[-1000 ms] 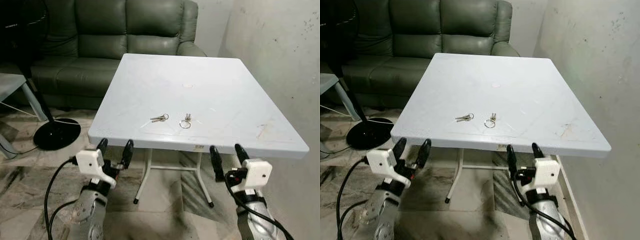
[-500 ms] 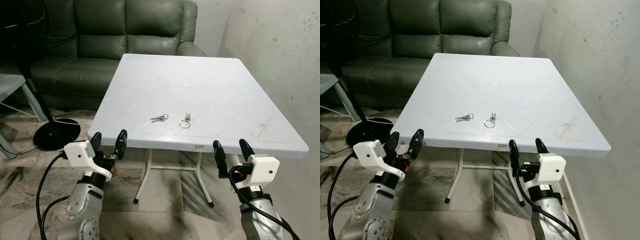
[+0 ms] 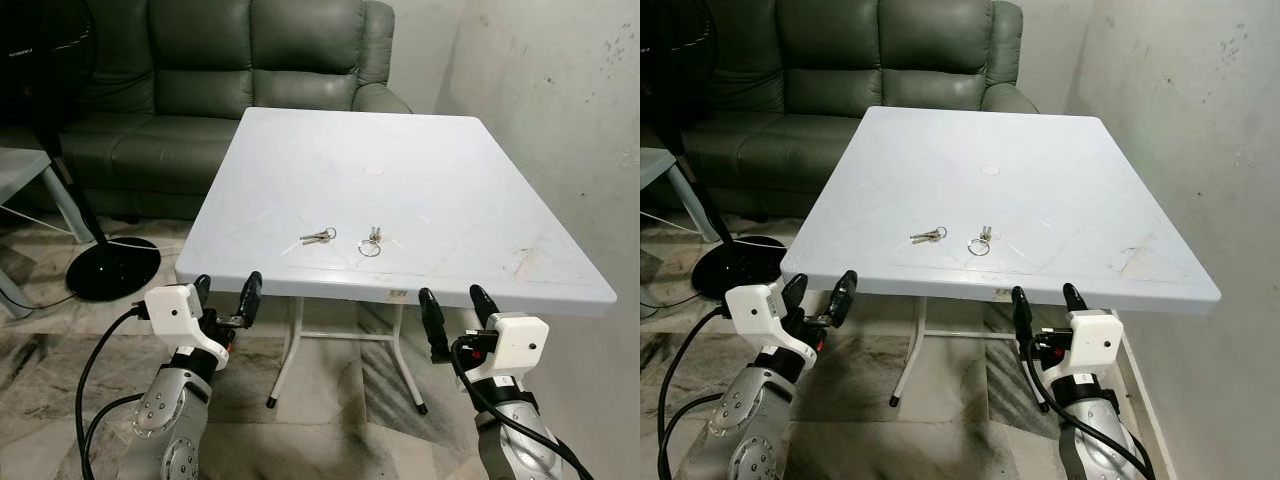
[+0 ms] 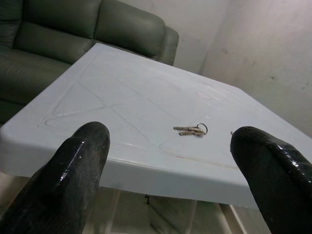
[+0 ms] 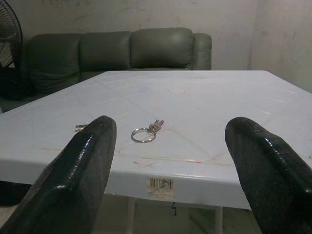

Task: Hang keys on a hook

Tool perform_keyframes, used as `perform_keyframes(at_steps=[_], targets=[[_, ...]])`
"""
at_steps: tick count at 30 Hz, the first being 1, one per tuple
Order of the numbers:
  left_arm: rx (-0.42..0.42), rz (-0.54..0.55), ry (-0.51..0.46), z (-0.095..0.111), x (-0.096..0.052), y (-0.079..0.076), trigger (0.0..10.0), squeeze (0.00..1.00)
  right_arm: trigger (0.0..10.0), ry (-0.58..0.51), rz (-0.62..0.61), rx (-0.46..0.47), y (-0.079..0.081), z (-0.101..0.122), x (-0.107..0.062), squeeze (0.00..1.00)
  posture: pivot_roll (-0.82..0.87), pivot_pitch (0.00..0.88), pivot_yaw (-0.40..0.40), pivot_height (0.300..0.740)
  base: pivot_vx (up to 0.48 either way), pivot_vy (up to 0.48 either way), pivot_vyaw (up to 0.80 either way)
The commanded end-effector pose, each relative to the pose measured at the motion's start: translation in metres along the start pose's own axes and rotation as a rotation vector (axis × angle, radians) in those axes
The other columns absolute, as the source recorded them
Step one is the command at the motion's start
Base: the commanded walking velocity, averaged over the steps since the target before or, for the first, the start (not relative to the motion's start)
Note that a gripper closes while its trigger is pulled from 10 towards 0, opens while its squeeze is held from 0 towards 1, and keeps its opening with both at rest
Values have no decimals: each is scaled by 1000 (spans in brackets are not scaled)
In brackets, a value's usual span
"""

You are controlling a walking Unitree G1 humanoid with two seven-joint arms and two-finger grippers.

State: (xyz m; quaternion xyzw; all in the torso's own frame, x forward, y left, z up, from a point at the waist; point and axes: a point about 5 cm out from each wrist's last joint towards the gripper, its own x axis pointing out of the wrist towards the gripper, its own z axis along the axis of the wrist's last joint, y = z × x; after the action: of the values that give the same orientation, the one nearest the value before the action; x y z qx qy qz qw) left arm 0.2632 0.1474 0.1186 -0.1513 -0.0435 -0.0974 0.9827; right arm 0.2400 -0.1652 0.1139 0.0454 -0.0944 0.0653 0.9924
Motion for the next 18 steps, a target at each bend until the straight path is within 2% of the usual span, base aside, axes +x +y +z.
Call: perform_keyframes(at_steps=[1,7,18], targets=[[11,-4,-1,3,-1,-2,10000,0,10000,-9,9,-1,0,4,0,0,4,0,-32,740,0,0,0],[19,-16,2,3,-1,-3,10000,0,10000,-7,18,-7,1,5,0,0,7,0,-34,740,0,0,0],[20,-20,9,1,-1,-5,10000,0,10000,-5,25,-9,1,5,1,0,8,0,-40,740,271,0,0]])
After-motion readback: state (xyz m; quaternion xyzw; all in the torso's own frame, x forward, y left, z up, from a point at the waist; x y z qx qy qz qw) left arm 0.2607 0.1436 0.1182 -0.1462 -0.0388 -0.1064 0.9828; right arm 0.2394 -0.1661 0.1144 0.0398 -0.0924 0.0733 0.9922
